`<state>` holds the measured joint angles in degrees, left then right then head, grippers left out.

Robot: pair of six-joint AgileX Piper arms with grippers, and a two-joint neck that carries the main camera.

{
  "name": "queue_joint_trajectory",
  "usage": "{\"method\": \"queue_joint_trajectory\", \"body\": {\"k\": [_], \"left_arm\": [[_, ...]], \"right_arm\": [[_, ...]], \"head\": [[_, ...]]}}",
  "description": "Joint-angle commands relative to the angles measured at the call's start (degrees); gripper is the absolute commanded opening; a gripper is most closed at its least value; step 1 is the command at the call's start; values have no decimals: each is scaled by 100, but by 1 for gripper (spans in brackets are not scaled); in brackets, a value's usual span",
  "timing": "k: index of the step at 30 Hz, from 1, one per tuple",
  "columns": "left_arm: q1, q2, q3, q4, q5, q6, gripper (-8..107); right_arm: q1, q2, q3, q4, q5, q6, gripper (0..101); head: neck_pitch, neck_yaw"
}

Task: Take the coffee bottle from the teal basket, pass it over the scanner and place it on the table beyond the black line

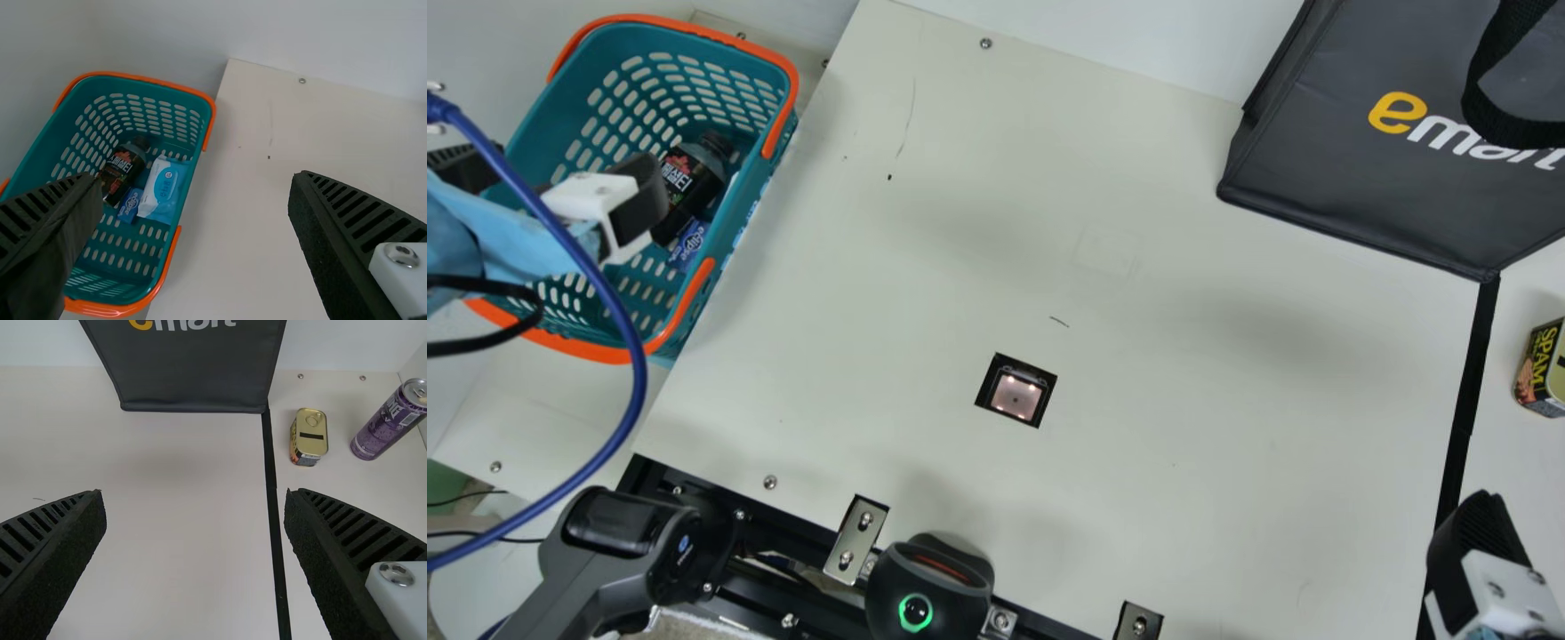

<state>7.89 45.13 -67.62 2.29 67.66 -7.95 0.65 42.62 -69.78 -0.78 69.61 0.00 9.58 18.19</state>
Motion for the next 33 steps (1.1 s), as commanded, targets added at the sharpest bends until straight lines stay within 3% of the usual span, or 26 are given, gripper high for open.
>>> {"method": "queue_joint_trajectory", "body": {"k": [1,12,24,33], "left_arm": [[241,25,34,18,-28,-104,90],[1454,353,239,-378,-291,190,90],[2984,1364,219,-1314,-571,2102,90],[3614,2168,119,-1743,-706,3492,90]], "right_arm": [[0,0,0,0,0,0,95],[0,0,0,0,0,0,95],[0,0,0,0,-5,0,95],[0,0,0,0,-5,0,95]], "head": [[-166,23],[-166,23],[-166,23],[-166,23]]}}
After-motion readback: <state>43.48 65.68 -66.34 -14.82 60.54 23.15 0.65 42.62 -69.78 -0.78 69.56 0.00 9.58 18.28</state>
